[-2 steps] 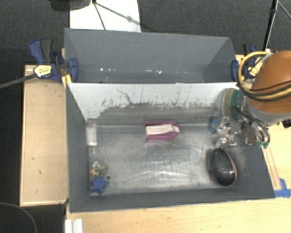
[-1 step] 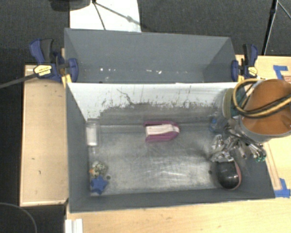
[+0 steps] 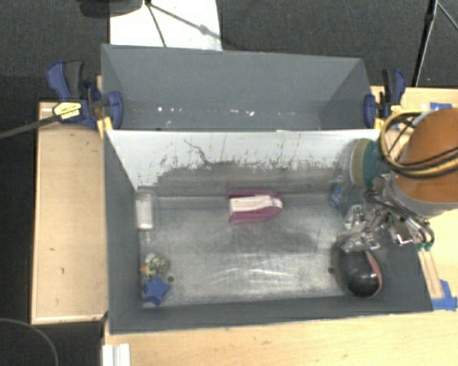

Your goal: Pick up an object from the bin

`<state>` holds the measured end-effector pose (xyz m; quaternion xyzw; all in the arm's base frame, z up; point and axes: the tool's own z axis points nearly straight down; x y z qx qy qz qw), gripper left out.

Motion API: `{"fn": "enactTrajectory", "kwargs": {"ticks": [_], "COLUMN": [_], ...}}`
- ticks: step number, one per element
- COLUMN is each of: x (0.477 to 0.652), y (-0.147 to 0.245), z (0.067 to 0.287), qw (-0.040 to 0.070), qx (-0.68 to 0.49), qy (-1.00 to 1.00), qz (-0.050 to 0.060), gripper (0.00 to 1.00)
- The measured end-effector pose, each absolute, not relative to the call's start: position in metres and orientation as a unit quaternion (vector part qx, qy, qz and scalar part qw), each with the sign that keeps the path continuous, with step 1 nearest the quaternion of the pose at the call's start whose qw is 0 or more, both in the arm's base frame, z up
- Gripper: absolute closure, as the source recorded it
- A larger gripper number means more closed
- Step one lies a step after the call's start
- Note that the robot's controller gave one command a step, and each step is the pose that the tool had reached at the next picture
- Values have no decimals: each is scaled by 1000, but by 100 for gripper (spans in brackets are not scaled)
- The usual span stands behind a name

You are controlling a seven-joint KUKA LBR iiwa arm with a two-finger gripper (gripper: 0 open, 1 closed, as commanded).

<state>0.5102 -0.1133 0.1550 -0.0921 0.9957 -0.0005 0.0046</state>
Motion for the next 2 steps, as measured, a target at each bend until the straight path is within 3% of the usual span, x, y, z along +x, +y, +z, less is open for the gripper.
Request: {"fn": "enactTrajectory", "kwargs": {"ticks": [1, 2], "x": [507, 497], "y": [-109, -130], "z": [174, 203], "qw": [3, 2], "qx": [-342, -539], "qy": [940, 842], "qz": [-1, -2], "gripper": [100, 100]}}
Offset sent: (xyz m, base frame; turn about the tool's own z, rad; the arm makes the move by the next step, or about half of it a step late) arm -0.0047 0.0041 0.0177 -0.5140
